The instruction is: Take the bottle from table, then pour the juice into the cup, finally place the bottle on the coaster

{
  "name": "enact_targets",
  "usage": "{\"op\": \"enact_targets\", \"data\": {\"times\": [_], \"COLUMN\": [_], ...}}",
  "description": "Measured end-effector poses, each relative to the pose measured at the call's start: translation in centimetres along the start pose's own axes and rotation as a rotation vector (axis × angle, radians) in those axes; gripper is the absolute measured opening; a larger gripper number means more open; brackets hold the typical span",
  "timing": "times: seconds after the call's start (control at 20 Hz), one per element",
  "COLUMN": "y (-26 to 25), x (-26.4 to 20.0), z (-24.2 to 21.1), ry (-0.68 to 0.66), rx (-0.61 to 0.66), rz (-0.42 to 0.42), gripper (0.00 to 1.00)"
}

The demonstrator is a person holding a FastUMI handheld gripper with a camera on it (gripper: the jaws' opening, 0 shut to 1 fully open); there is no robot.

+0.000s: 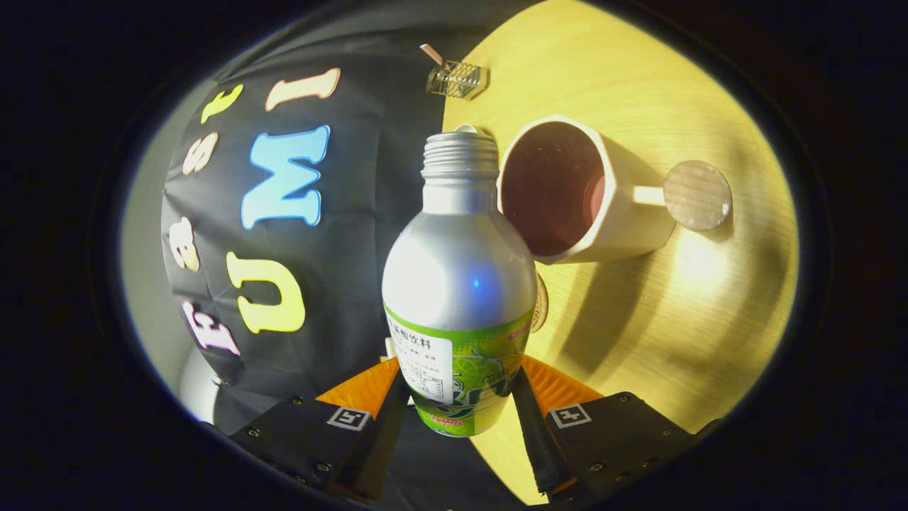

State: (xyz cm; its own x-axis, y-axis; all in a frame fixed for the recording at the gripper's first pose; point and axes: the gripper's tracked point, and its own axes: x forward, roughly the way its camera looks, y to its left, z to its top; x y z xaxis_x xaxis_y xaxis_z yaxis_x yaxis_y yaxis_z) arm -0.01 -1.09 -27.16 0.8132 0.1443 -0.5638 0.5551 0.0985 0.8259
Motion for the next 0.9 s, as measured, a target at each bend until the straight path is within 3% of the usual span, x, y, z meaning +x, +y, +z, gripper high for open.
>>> {"op": "enact_targets", "data": {"times": [0.3,0.9], "y": [-1.5,-1.2], "x": [0.3,0.4], "z": [-0.1,1.5], "ry": [-0.027,-0.196], "rx": [-0.246,-0.573], "rz": [-0.077,-0.143], "gripper": [0.77,0.77]}}
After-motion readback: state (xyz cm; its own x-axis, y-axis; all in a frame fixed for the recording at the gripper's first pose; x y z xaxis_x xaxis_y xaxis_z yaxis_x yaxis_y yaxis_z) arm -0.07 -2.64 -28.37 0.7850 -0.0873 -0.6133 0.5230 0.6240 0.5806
